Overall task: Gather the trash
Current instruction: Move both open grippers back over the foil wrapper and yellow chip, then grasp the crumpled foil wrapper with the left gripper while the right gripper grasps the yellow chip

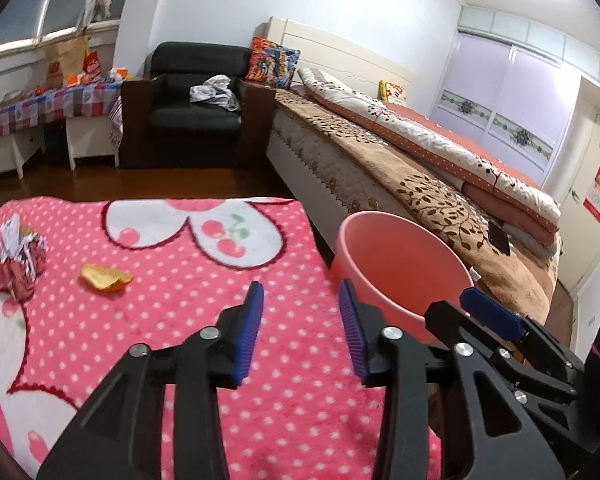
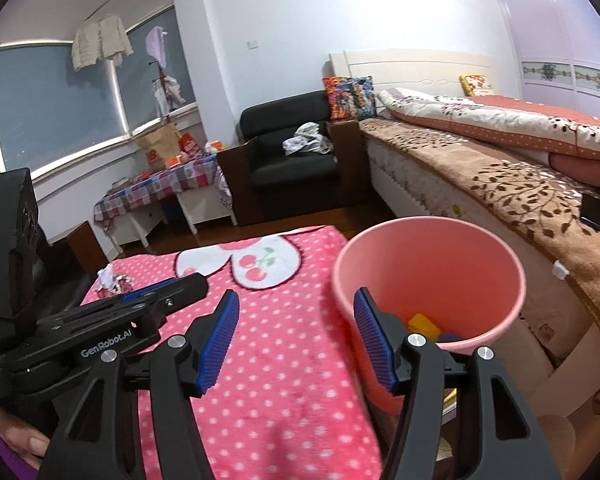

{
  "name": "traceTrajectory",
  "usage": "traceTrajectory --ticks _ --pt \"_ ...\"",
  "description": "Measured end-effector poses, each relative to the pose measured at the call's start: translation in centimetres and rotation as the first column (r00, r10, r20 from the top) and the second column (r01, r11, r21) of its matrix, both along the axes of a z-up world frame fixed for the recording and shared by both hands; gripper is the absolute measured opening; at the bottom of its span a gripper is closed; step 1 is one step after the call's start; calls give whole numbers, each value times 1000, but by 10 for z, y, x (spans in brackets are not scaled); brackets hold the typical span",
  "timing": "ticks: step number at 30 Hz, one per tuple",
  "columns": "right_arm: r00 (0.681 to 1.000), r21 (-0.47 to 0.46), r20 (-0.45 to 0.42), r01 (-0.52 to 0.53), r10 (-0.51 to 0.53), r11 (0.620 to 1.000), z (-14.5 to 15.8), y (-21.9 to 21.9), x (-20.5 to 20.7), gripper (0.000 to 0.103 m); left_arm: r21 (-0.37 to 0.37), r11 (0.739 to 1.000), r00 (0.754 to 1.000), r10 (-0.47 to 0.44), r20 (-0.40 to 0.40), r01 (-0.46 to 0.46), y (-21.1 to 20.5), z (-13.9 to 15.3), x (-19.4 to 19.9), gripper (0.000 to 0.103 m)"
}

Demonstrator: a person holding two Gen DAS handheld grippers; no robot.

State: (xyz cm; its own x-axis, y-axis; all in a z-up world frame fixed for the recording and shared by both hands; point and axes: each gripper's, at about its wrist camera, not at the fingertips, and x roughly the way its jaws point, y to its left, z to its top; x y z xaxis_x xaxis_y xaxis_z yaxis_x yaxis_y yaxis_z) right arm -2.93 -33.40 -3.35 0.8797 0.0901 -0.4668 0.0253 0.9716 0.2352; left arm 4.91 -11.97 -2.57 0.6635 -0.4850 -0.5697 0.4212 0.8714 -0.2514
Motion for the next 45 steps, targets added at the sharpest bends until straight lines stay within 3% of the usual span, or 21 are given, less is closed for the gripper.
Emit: traceTrajectory --ticks 11,22,25,29,40,45 --pt "994 -29 -25 -104 103 994 -7 48 18 60 -24 996 996 80 -26 -81 54 -9 2 40" --pt "972 -48 -94 -221 216 974 -21 89 45 60 22 982 982 188 -16 -187 105 -18 7 40" --pt "959 -46 -120 -264 257 963 -26 102 58 60 28 972 972 234 -36 -233 125 -21 10 40" --pt "938 -38 -162 -318 308 947 -32 119 77 60 77 953 955 295 5 -294 145 -21 11 40" --pt "887 25 -242 -399 393 916 -53 156 148 60 50 904 903 427 -40 -425 202 -33 34 40" --pt "873 30 -281 -407 398 913 -68 170 178 60 73 895 895 443 -44 -439 210 -37 43 40"
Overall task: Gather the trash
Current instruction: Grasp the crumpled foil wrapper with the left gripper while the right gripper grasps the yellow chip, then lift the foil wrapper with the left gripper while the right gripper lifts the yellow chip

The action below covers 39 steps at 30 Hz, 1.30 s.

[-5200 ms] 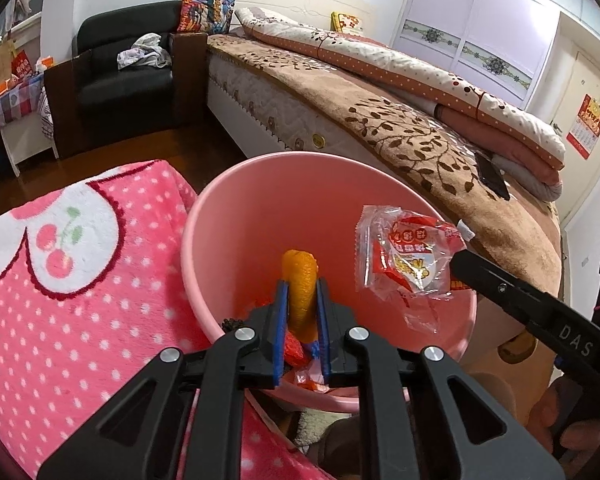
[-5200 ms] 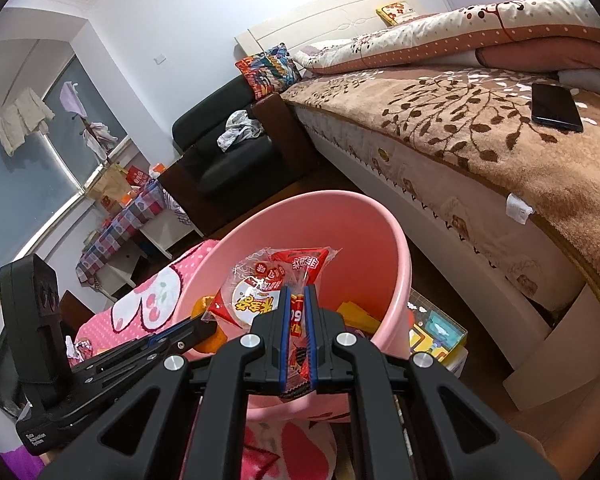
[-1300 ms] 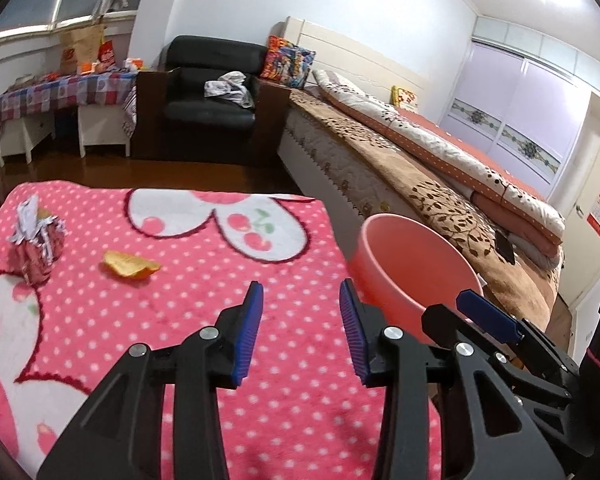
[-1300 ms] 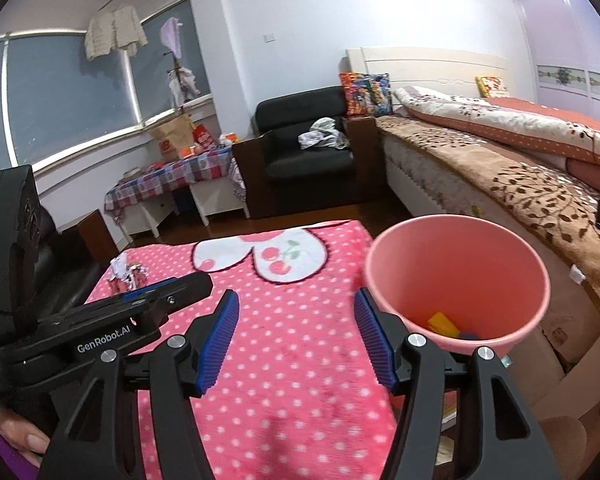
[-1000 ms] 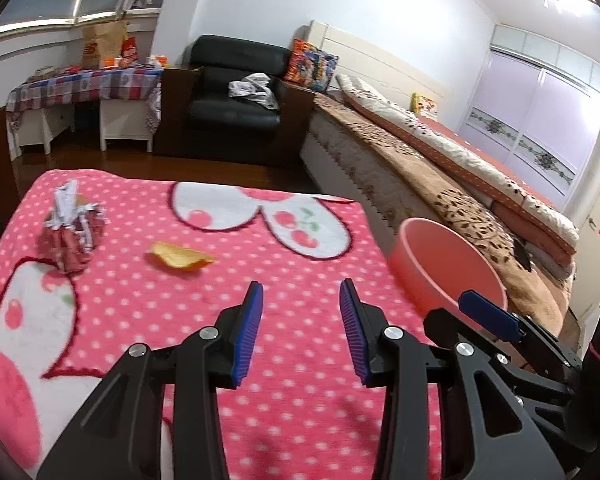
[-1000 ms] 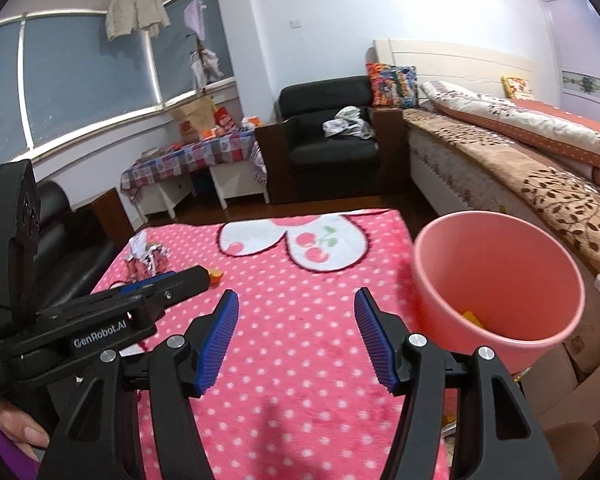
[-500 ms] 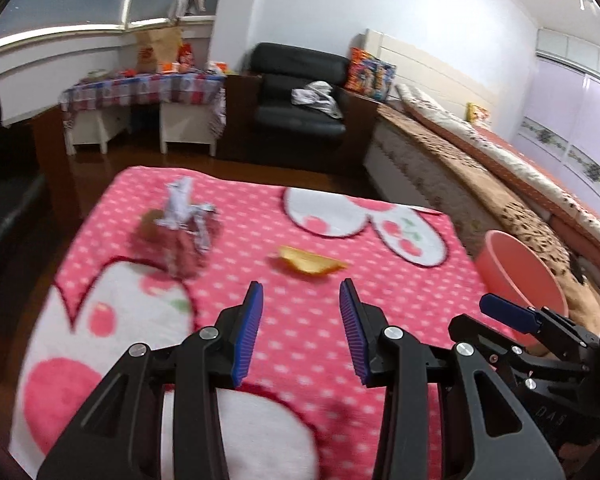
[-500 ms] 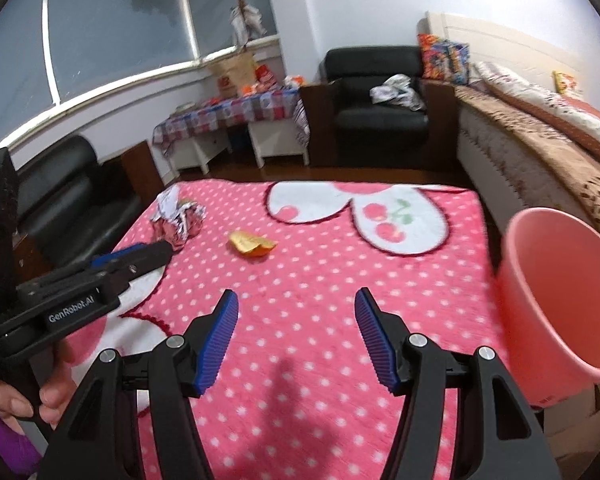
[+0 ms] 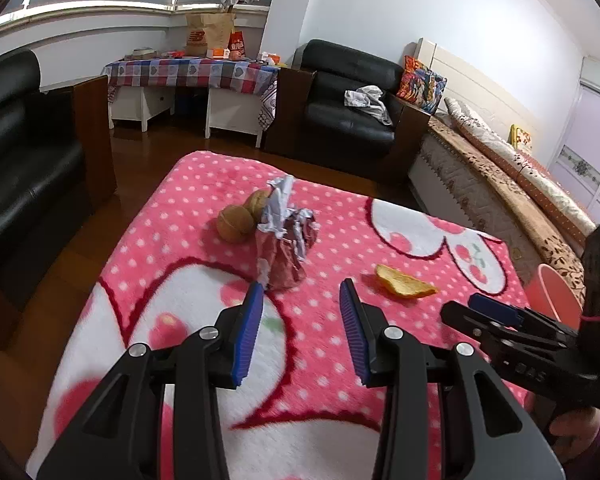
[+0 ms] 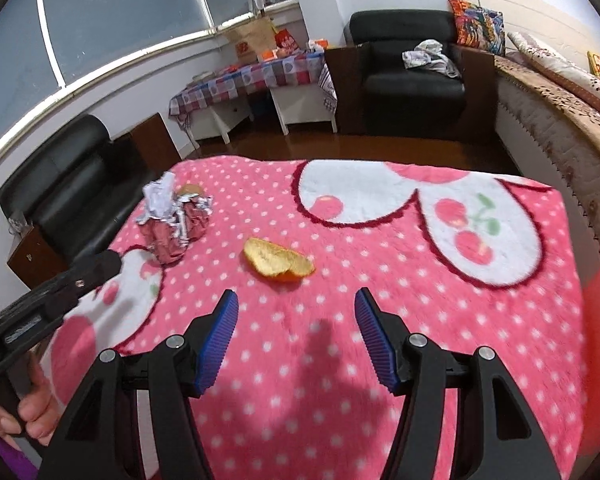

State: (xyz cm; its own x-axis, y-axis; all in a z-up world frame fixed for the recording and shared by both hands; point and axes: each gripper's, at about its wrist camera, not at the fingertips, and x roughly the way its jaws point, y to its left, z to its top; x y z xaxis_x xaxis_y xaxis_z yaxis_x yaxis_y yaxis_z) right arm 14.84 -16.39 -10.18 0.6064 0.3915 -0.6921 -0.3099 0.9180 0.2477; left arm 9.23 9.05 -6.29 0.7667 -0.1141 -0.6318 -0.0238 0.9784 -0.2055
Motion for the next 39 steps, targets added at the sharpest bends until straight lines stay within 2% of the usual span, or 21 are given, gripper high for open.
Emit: traceTrajectory --ticks 8,10,12,13,17,18,25,28,29,32,39 --pt "998 -6 -58 -31 31 999 -16 26 31 57 24 1000 999 13 -35 -13 11 -9 24 40" --pt "998 2 -62 -30 30 1000 -17 27 35 50 23 1000 999 9 -44 -8 12 -12 29 40" --pt "997 -2 -71 -30 30 1000 -19 29 38 34 22 1000 999 6 -50 -5 13 -14 36 40" --pt "997 1 -73 -30 30 1000 -19 27 39 34 21 1000 999 7 -52 -6 14 -14 37 40" --pt "997 14 -66 -44 45 999 -18 26 37 17 26 1000 998 14 -61 -12 14 -17 48 40" --pt "997 9 -62 -46 47 999 -17 26 37 3 29 999 998 17 -62 -15 14 -17 51 40" --pt "996 12 -57 -64 64 998 -14 25 27 3 29 999 998 34 -61 -32 14 -21 61 40" --pt "996 17 -55 -68 69 998 -12 24 21 3 26 999 997 31 -64 -29 14 -22 61 21" --pt "996 17 -55 -69 70 997 -11 24 19 3 21 999 997 31 -65 -30 14 -21 61 17" --pt "996 23 -55 -71 72 997 -8 22 13 3 14 999 998 39 -55 -38 14 -19 57 12" --pt "996 49 -55 -71 74 996 0 17 -2 3 27 999 999 44 -7 -44 4 -2 39 11"
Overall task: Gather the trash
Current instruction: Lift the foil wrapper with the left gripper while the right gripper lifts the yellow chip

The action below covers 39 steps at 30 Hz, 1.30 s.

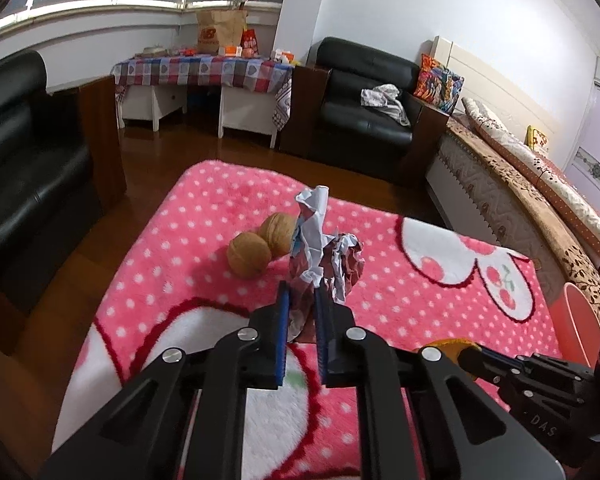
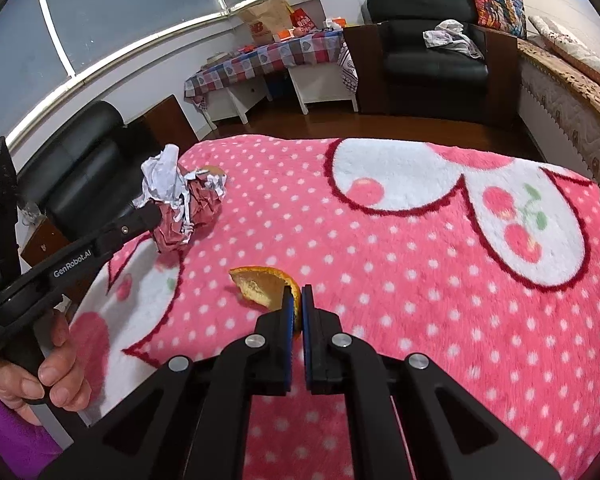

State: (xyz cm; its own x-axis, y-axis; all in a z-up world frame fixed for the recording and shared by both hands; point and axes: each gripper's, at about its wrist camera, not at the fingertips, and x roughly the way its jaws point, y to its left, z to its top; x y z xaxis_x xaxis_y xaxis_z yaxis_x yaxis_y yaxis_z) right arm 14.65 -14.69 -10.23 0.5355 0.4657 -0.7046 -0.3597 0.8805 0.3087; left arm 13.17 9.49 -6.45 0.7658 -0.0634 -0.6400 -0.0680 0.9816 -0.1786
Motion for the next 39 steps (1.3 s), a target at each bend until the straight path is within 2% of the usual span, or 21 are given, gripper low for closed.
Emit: traceTrajectory --ticks 9,13,29,39 --pt "1000 32 20 9 -10 999 19 -16 -25 3 8 1000 999 -21 44 20 -26 22 -27 11" --pt "999 48 29 16 -17 999 28 -27 -38 3 39 999 998 -15 68 12 -39 31 -42 11" --pt "994 80 84 57 -64 995 52 -60 -83 3 39 999 998 2 69 -5 -64 43 -75 11" --pt "989 86 118 76 -86 993 60 -78 -103 3 76 997 995 -7 96 -1 -90 56 -97 11"
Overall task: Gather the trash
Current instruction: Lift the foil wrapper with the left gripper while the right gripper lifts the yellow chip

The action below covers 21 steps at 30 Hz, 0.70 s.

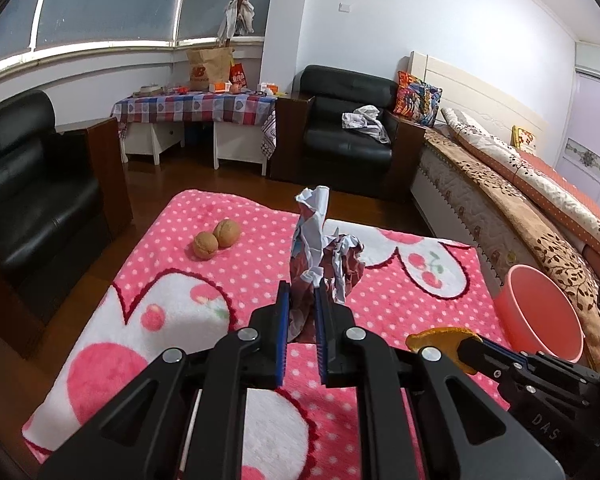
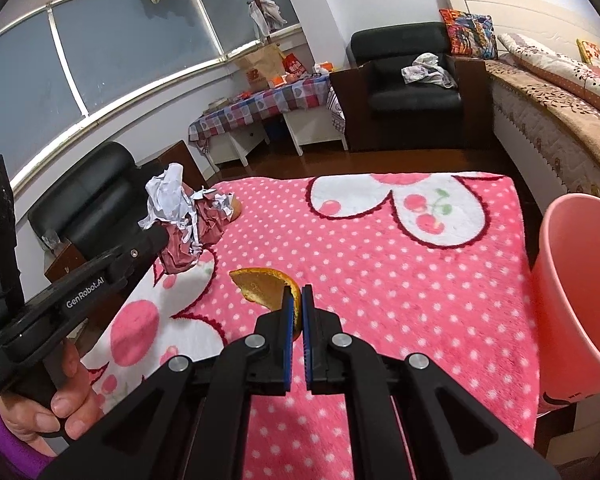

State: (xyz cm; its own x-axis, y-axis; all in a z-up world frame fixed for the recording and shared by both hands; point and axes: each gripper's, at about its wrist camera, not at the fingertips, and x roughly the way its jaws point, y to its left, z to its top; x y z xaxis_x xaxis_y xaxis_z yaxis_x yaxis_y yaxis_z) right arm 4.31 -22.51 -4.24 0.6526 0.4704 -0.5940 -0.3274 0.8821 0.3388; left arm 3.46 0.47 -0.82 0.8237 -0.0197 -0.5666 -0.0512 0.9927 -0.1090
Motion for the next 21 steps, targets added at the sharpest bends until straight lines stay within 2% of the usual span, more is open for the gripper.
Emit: traceTrajectory --ticks 21 --pt "999 20 17 50 -50 999 5 -30 -19 4 62 997 998 -52 44 49 -38 13 -12 11"
